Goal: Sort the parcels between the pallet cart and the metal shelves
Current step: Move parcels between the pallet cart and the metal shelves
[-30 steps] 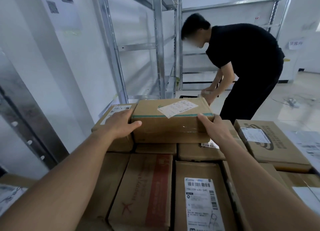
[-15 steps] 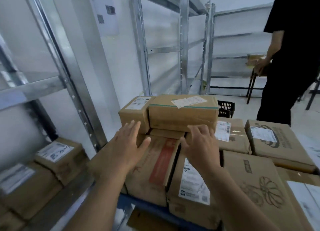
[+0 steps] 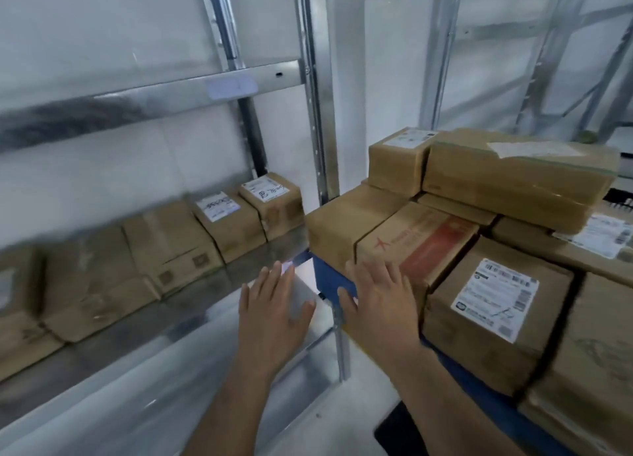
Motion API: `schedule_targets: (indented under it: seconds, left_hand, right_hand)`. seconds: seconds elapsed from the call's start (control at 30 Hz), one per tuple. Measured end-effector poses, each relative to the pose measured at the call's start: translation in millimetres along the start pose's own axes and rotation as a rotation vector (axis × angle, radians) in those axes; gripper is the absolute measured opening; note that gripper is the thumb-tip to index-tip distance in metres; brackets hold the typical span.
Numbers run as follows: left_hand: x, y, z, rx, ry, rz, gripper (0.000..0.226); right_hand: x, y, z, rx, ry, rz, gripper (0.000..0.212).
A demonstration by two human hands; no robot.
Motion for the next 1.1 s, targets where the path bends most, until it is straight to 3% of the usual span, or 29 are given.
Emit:
schedule_targets:
  seconds: [0.1, 0.33, 0.53, 1.1]
  left_hand:
    - [-29, -29, -21, 0.077, 0.039, -0.108, 0.068]
    - [-89, -92, -68, 0.129, 0.13, -0.304, 0.073]
    - [-149, -140, -118, 0.183, 0.193, -0.409, 0.073]
    - [-394, -300, -276, 0.291, 0.291, -0.706, 0.076]
  right_hand:
    - [-8, -36, 17, -0.005, -0.08, -0.08, 0.045]
    - [-34, -118, 32, 0.06, -0.137, -0.244, 0.042]
    - [-71, -197, 56, 0.054, -0.238, -0.364, 0.057]
    - [-268, -468, 80, 0.159, -0.389, -0.649, 0.06]
Point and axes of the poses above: each hand's wrist, its own x-axis towards the middle knuckle, its own z-axis out of the palm, y = z × x, the point moved 8 cm from there along x, towards the middle knuckle, and after that the axes turned 10 degrees about z, right-handed, at the moved point
